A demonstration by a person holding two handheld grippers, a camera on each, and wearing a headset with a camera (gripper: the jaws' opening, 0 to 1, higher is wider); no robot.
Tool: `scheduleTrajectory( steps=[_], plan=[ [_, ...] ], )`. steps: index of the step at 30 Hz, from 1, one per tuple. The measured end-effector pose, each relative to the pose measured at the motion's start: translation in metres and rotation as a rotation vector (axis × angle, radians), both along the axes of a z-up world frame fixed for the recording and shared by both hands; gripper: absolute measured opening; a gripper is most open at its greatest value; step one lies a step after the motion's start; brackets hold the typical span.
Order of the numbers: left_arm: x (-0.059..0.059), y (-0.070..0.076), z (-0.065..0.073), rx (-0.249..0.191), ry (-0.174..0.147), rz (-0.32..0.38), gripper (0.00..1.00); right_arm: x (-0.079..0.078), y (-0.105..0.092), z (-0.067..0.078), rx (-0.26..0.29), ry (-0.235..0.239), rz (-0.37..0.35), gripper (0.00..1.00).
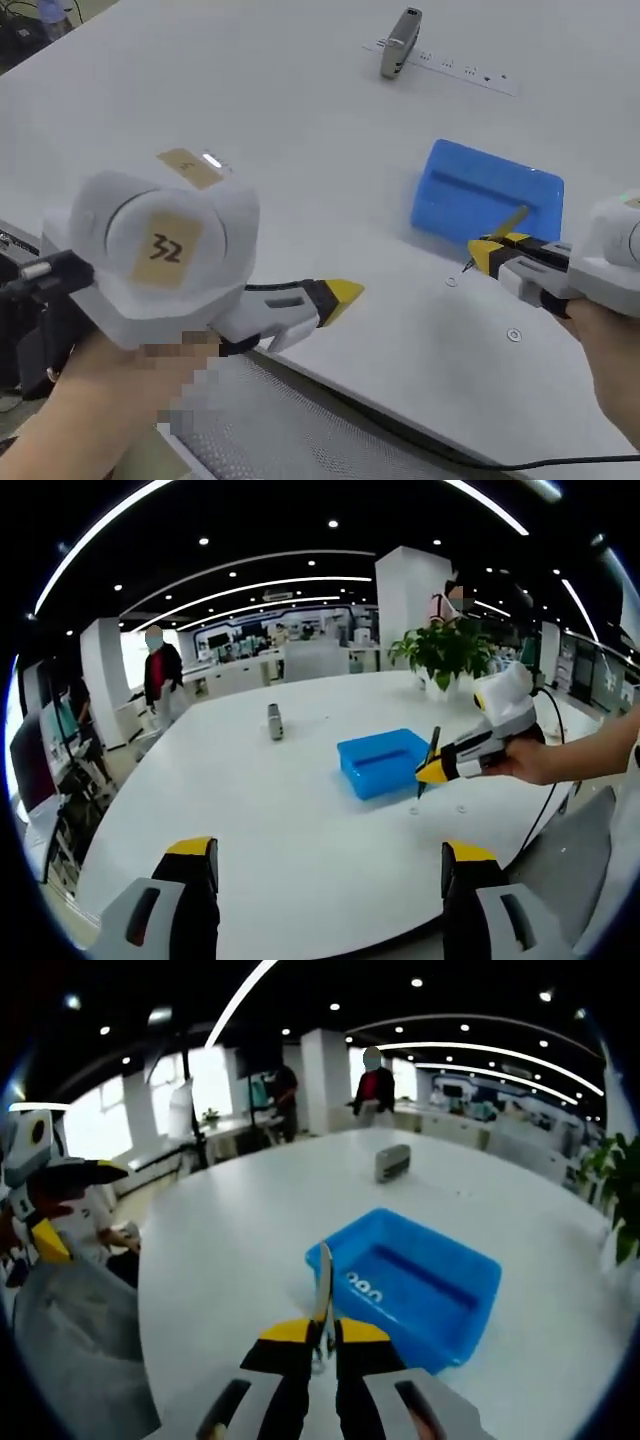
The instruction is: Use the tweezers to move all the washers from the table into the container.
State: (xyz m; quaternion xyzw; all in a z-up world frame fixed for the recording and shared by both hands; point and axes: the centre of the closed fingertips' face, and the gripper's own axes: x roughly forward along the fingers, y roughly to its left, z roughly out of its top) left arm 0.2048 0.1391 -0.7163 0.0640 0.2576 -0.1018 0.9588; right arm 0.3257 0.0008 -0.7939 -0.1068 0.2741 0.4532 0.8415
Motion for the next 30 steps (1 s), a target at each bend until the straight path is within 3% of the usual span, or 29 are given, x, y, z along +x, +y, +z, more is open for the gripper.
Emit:
scheduleTrajectory(
  steps=[3,19,25,30],
  plan=[
    [0.001,-0.002,0.002,0.015,-0.004,-0.007,0.95,0.001,0.000,0.000,0.004,0.005,0.000,0.05],
    [0.003,0.007,0.002,0.004,0.000,0.023,0.94,-0.001,0.004,-0.013,0.004,0.036,0.014,0.05],
    [0.002,0.008,0.002,0.007,0.001,0.022,0.94,-0.001,0.002,-0.022,-0.020,0.022,0.001,0.05],
    [0.002,0.009,0.000,0.022,0.008,0.020,0.94,0.002,0.002,-0.021,-0.004,0.015,-0.011,0.05]
  ],
)
